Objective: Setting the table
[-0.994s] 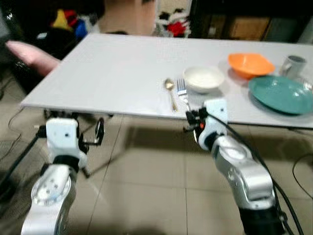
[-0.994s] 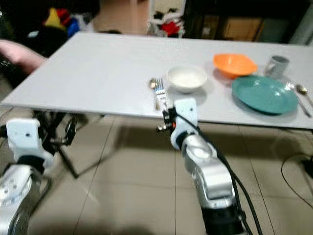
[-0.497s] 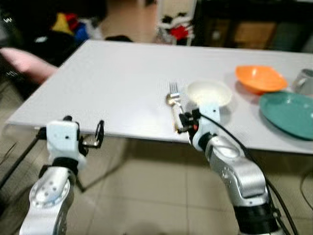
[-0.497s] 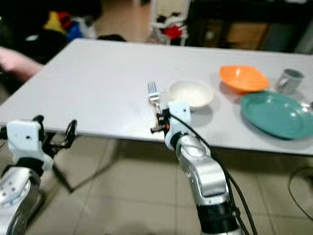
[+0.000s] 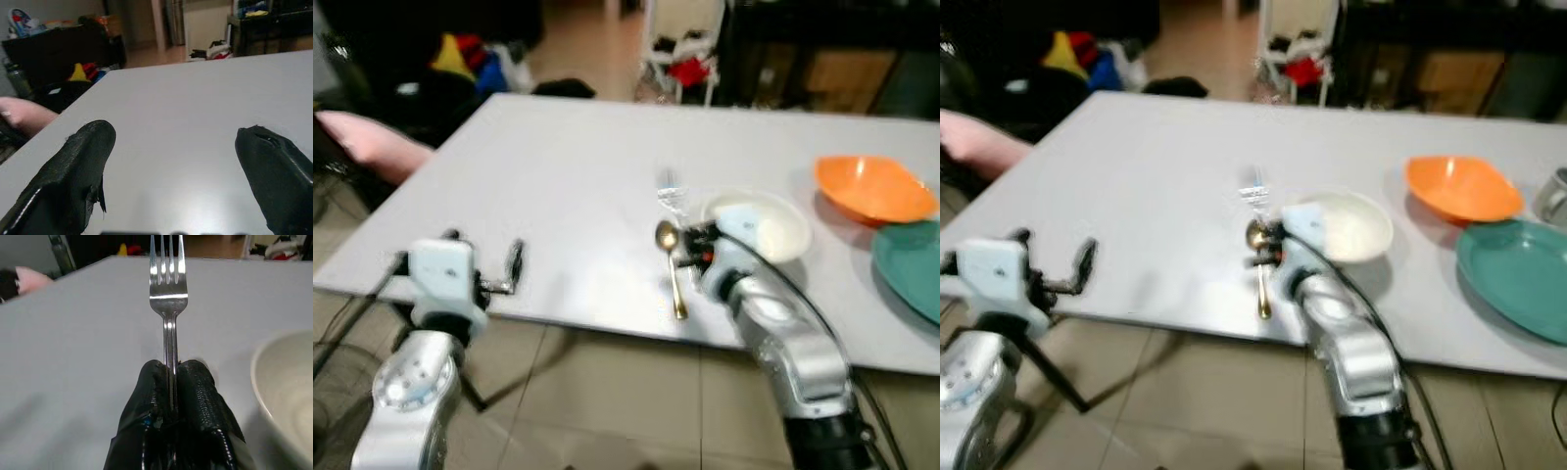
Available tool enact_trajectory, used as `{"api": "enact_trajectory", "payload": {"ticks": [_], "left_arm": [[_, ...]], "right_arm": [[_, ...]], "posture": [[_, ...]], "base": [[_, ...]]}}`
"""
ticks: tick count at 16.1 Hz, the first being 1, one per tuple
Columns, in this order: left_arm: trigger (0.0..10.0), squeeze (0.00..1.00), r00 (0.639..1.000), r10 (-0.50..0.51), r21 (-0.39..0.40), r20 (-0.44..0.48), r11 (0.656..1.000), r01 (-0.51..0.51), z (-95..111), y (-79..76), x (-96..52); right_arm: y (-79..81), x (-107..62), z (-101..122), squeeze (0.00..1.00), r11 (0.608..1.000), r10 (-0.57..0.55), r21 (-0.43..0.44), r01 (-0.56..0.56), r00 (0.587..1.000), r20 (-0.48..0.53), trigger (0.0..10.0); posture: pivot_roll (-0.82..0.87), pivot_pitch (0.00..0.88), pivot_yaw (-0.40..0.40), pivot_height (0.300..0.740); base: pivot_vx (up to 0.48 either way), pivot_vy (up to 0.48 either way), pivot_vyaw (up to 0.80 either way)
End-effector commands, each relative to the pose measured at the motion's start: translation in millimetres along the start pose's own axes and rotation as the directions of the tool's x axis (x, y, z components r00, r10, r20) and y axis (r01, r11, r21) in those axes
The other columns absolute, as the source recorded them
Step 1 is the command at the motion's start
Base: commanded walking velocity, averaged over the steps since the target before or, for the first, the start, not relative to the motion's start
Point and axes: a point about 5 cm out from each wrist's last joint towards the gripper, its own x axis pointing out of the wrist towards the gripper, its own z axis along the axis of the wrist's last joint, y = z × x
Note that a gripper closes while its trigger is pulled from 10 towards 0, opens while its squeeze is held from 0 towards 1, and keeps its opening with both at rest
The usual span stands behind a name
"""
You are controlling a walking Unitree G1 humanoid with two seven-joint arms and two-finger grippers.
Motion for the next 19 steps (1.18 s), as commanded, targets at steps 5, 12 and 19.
{"api": "enact_trajectory", "payload": {"ticks": [5, 12, 19], "left_arm": [[10.0, 0.0, 0.998, -0.049, -0.004, 0.032, 0.999, 0.049, 7.6, -10.0, 20.4], [10.0, 0.0, 0.998, -0.058, 0.006, 0.023, 0.998, 0.058, 5.2, -11.0, 26.0], [10.0, 0.0, 1.0, -0.025, 0.003, 0.001, 1.0, 0.025, 0.0, -7.9, 16.3]], "right_arm": [[-16.7, -12.6, 14.7, 0.0, 0.996, -0.084, 0.028, 0.082, 0.992, 0.098, 10.0], [-19.3, -11.1, 16.0, 0.0, 0.996, -0.087, 0.021, 0.085, 0.992, 0.091, 10.0], [-6.8, -5.2, 9.7, 0.0, 0.999, 0.033, -0.008, -0.033, 0.999, 0.024, 10.0]], "posture": [[-0.08, 0.0, 0.079, 0.74], [-0.08, 0.0, 0.076, 0.74], [-0.07, 0.0, 0.071, 0.74]], "base": [[0.0, 0.265, -0.32], [0.0, 0.48, -0.8], [0.0, 0.06, -0.32]]}}
